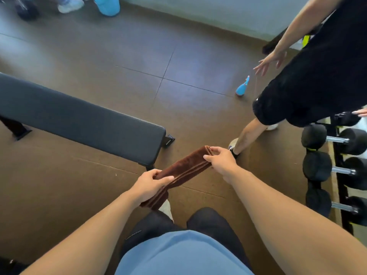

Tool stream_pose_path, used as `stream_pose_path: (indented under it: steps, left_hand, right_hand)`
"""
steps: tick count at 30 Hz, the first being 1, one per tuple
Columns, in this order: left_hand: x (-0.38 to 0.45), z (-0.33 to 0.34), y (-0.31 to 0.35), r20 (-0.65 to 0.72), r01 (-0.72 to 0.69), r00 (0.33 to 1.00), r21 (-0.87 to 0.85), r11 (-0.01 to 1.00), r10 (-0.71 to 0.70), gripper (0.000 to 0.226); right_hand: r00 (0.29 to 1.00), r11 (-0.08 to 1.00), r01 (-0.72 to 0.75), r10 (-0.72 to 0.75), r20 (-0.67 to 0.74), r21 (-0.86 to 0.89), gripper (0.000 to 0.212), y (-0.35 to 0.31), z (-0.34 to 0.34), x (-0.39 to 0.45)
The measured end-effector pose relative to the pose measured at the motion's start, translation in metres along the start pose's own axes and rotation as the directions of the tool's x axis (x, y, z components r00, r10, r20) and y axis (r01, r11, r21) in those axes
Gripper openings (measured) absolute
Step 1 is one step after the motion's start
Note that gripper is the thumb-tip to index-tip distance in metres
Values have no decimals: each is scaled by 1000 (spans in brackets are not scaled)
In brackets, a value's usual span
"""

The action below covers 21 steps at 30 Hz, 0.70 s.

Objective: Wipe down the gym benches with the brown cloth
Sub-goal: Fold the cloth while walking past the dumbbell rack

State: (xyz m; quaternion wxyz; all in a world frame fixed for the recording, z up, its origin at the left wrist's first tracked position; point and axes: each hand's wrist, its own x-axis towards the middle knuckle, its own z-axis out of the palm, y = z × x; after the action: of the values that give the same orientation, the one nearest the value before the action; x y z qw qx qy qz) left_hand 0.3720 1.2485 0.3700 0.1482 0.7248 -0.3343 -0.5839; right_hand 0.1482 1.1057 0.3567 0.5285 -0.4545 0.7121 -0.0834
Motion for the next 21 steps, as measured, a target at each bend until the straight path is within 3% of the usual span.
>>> stream_pose_path:
  steps: [8,15,21]
  left_hand:
    - [94,-4,98,91,-57,995,229,972,36,37]
    - [170,27,190,113,5,992,378,926,-51,47]
    - [227,46,278,84,44,992,478,877,-96,48]
  right_hand:
    - [983,980,-12,48,-176,199,42,-16,-65,65]
    - [976,936,-34,107,-191,350,41,-31,-146,132]
    - [968,927,-55,140,-206,370,42,-60,-214,184]
